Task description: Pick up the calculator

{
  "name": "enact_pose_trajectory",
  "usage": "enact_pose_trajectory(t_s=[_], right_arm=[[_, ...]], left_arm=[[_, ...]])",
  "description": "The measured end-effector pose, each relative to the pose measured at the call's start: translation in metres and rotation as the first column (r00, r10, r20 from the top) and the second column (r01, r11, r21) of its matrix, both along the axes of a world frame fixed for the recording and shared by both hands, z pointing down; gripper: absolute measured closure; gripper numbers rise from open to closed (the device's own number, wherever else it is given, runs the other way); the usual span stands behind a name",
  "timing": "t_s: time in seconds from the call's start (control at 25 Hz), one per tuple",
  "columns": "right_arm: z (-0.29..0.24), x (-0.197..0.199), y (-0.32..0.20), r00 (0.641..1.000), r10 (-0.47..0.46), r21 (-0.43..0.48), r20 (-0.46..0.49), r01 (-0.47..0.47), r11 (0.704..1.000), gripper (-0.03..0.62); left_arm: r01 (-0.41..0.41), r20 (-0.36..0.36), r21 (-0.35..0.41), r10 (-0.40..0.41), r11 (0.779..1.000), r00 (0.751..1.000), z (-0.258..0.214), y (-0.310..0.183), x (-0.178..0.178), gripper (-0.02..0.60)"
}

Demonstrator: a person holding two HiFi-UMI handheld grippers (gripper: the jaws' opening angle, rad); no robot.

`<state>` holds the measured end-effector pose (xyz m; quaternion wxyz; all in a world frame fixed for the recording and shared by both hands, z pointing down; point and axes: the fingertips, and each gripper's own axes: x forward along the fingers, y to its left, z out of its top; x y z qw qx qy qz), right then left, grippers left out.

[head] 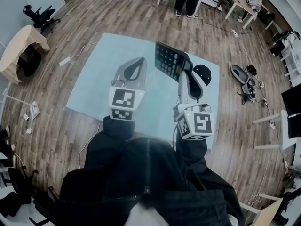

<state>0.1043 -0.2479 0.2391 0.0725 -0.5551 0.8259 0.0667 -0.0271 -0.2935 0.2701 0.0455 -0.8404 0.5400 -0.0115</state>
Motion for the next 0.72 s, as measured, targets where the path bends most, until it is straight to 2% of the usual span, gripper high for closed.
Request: enact_pose_trajectory(t_s=[0.36,0.72], right_arm=[[-0.017,0.005,0.01,0.999,0.031,0.05,-0.019,-0.03,0.998,0.548],[-0.016,0.007,0.012,0.998,0.045,0.051,-0.032,-0.043,0.998,0.549]], left_arm=[[-0.013,-0.003,0.045,0.013,0.999,1.0,-0.016,0.006,0.005,0.583],[-0.046,-0.003,0.043,0.046,0.998,0.999,-0.016,0.005,0.014,0.583]])
